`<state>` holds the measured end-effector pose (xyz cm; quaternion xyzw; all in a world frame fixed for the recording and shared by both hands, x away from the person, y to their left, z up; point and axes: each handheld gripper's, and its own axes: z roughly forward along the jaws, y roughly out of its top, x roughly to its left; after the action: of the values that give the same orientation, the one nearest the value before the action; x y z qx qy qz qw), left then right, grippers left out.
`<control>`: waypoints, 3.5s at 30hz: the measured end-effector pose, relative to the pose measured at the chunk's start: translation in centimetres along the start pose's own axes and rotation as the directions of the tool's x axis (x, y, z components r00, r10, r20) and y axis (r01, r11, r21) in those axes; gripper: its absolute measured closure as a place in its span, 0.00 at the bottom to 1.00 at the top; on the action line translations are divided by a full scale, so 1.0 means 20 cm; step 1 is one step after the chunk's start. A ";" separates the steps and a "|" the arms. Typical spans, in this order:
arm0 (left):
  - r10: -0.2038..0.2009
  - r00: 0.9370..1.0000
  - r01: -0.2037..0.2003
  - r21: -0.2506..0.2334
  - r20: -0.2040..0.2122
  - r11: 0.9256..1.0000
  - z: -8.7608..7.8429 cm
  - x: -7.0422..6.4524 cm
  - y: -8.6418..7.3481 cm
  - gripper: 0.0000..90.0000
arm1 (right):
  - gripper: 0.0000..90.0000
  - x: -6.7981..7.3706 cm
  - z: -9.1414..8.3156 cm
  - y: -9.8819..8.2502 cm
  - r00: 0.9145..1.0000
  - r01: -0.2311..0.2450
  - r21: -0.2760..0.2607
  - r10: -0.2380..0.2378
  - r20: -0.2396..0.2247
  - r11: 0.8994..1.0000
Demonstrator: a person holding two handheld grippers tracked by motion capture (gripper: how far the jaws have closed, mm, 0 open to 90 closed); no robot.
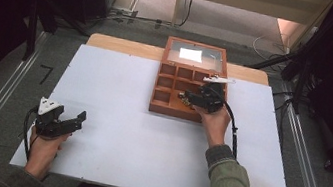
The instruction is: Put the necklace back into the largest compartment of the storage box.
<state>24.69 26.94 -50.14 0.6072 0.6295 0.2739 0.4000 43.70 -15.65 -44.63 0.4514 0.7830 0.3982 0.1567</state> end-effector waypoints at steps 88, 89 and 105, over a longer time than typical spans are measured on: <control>0.021 1.000 -0.021 -0.003 -0.011 1.000 -0.03 -0.03 -0.02 0.18 | 0.36 -0.22 -0.60 -0.48 0.996 -0.033 -0.126 0.043 0.078 0.992; 0.020 1.000 -0.020 -0.004 -0.011 1.000 -0.03 -0.03 -0.02 0.18 | 0.35 -0.22 -0.60 -0.49 0.996 -0.032 -0.124 0.042 0.077 0.992; 0.021 1.000 -0.021 -0.005 -0.010 1.000 -0.03 -0.04 -0.01 0.18 | 0.35 -0.26 -0.69 -0.57 0.994 -0.037 -0.117 0.049 0.101 0.992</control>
<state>24.05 26.22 -49.98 0.6114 0.6244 0.2826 0.3955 31.50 -29.71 -45.28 0.4784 0.7397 0.4220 0.2142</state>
